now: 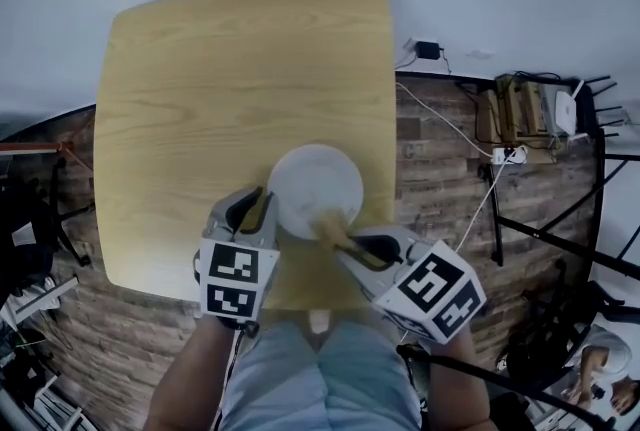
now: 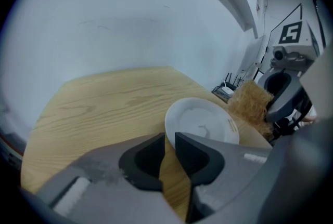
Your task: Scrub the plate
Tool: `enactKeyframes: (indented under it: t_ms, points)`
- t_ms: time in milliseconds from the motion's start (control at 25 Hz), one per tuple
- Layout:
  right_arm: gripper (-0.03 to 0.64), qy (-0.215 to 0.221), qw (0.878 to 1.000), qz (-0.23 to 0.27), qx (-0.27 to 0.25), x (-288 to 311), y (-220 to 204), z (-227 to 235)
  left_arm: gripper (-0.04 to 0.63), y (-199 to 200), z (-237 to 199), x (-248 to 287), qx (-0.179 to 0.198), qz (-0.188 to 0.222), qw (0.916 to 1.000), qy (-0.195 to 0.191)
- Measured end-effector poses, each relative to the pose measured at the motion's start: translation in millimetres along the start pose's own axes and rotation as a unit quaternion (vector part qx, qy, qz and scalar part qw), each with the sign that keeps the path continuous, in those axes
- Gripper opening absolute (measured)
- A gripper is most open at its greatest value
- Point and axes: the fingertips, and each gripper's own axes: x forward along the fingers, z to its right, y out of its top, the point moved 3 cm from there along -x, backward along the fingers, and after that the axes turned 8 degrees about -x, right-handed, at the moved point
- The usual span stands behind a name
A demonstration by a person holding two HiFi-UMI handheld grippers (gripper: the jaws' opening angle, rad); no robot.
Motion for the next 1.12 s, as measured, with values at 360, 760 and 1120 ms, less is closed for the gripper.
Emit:
enactKeyframes:
  t_ms: [360,760,1120]
  points:
    - [0.040,-0.117,0.985,0.128,-0.008,-33.7,50.4,10.4,0.071,80.3,-2.9,-78.4,-0.018,0.216,0.9763,0.005]
    - [0.040,-0.260,0.883,0.363,-0.144,-147.6,173.1,-40.3,0.021,154.9,29.0,-210.7,-0.021,0.411,0.9107,0.034]
    - [0.038,-0.286,0.864,0.378,-0.171,-180.0,171.2,-69.6,0.021,158.9,74.2,-258.1,0.007,0.457,0.8869,0.065]
